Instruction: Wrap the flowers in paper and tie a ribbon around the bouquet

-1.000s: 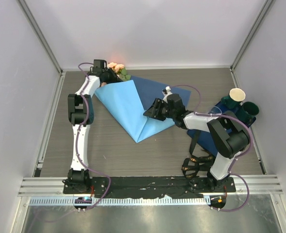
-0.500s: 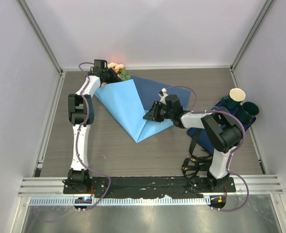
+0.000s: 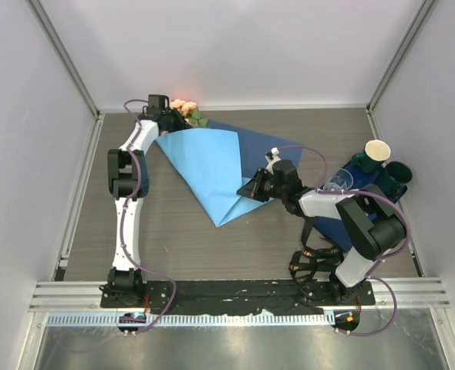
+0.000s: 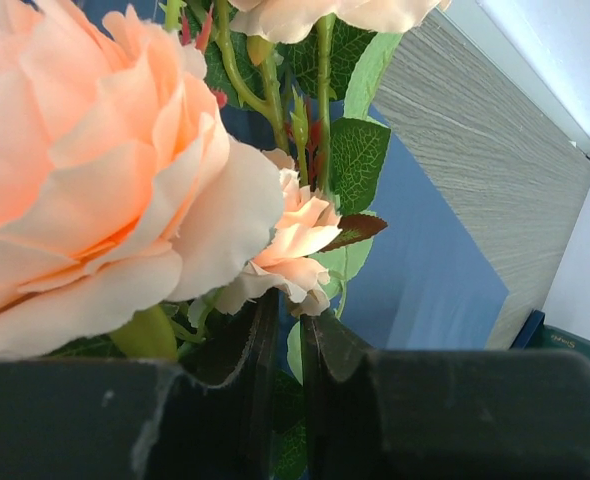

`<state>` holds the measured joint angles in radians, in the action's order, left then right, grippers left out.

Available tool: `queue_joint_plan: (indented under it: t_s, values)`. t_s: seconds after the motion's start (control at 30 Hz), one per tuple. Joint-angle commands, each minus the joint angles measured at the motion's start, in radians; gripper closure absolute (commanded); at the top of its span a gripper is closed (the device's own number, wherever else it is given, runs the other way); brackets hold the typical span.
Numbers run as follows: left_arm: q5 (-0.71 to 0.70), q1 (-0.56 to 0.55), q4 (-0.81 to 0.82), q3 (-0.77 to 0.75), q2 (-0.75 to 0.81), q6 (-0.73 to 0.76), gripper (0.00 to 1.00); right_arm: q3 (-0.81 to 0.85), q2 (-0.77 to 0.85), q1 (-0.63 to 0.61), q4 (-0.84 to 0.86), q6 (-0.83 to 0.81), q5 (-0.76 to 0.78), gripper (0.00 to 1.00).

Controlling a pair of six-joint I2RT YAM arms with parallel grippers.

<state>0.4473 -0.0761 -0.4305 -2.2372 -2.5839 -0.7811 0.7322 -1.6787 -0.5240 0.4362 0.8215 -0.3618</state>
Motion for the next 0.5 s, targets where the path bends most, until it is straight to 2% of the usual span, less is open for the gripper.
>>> queue_joint_plan:
  t_s: [0.0, 0.3, 0.37, 0.47]
  values:
    - [-0.002, 0.013, -0.008, -0.01, 0.019, 0.013, 0.82, -0.049, 0.04, -0.01, 0.045, 0.028, 0.063, 1.0]
    - [0.005, 0.016, -0.053, -0.082, -0.004, 0.025, 0.8, -0.115, -0.016, -0.008, 0.125, 0.041, 0.072, 1.0]
    - [0.017, 0.022, -0.079, -0.125, -0.009, 0.032, 0.76, -0.12, -0.019, -0.008, 0.128, 0.033, 0.078, 1.0]
    - [0.062, 0.033, -0.111, -0.179, 0.002, 0.023, 0.64, -0.122, -0.026, -0.008, 0.128, 0.025, 0.08, 1.0]
